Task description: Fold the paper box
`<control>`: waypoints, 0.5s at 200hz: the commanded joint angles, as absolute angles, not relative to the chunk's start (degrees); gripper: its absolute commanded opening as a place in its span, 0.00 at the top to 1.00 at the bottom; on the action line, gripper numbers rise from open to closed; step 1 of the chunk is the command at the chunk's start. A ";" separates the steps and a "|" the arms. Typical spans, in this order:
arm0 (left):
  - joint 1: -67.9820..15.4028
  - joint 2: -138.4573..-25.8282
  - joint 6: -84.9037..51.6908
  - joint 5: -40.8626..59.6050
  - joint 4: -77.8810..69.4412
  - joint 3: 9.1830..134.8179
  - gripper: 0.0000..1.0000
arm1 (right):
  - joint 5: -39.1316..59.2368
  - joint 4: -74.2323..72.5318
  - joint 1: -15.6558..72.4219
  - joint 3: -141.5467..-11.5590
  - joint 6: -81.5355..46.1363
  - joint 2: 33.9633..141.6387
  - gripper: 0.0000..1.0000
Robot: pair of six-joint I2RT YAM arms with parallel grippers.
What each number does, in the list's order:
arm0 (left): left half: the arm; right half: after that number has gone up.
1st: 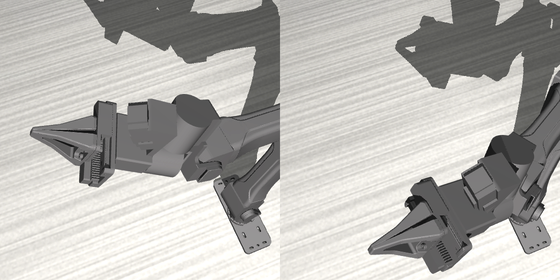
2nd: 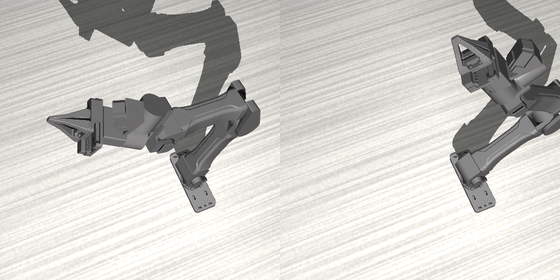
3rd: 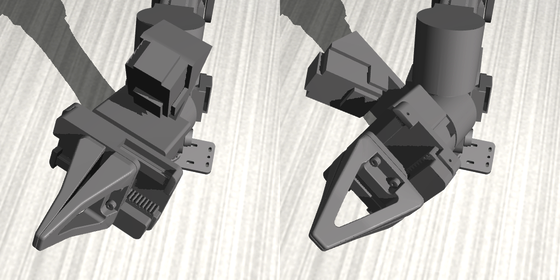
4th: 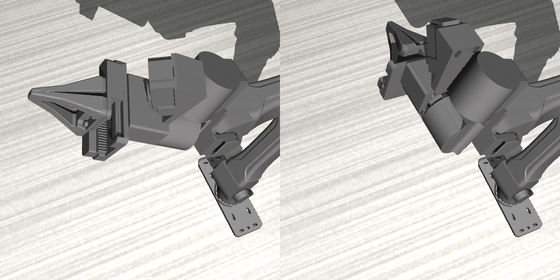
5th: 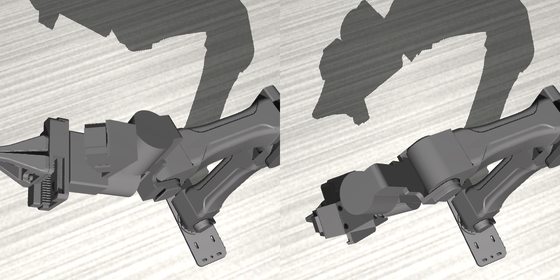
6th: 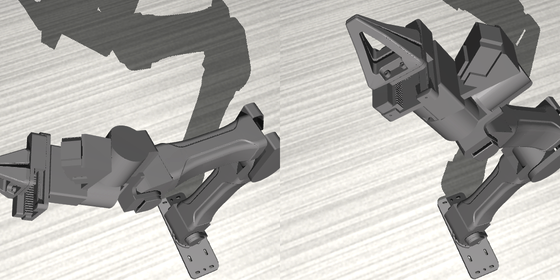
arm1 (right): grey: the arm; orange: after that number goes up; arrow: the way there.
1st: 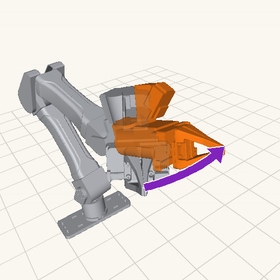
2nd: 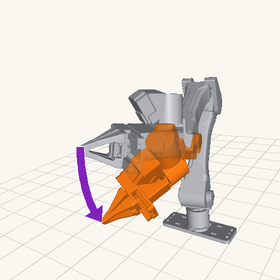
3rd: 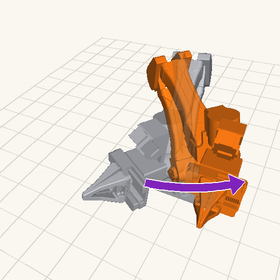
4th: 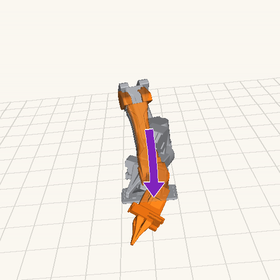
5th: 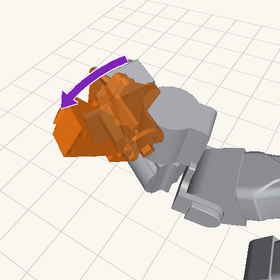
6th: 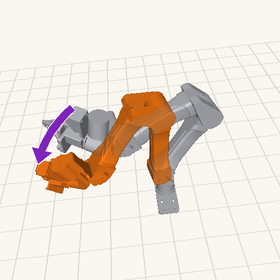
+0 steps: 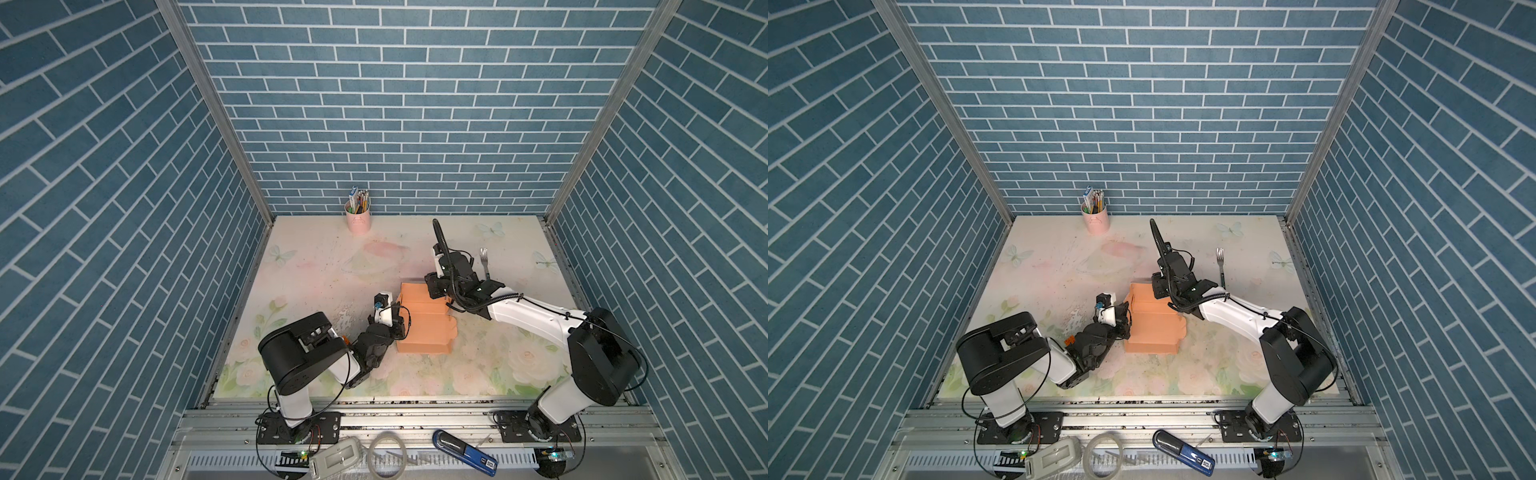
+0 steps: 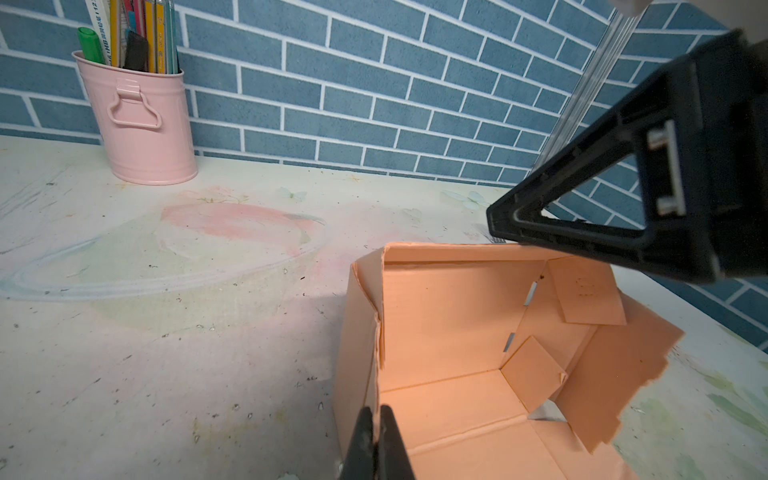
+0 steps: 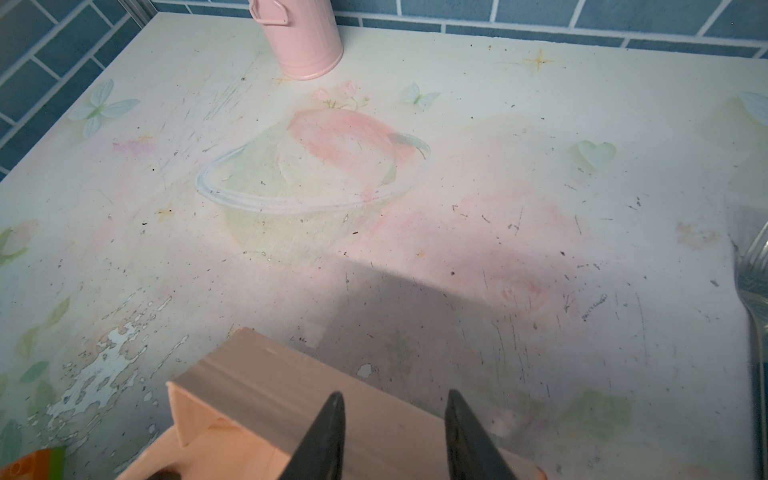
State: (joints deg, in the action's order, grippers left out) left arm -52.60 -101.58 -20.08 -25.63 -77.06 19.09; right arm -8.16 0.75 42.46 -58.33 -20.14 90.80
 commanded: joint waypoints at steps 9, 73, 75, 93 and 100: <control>-53.06 -101.41 -19.75 -24.96 -76.29 18.73 0.99 | -9.01 -1.19 42.71 -53.76 -22.30 87.61 0.62; -53.03 -101.41 -19.76 -24.95 -76.20 18.77 0.99 | -9.33 -9.01 43.77 -45.90 -21.44 84.24 0.63; -53.07 -101.38 -19.64 -24.96 -76.20 18.75 0.99 | -9.32 -9.15 43.77 -45.77 -21.27 84.21 0.63; -53.02 -101.31 -19.25 -24.87 -76.07 18.72 0.99 | -9.10 -10.05 43.87 -44.88 -20.06 83.70 0.63; -53.08 -101.26 -19.11 -24.79 -76.06 18.84 0.99 | -8.88 -10.44 43.86 -44.67 -19.49 83.52 0.63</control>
State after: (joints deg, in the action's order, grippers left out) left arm -52.60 -101.58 -19.99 -25.47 -77.03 19.09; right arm -8.93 -8.32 43.51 -46.15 -20.95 84.97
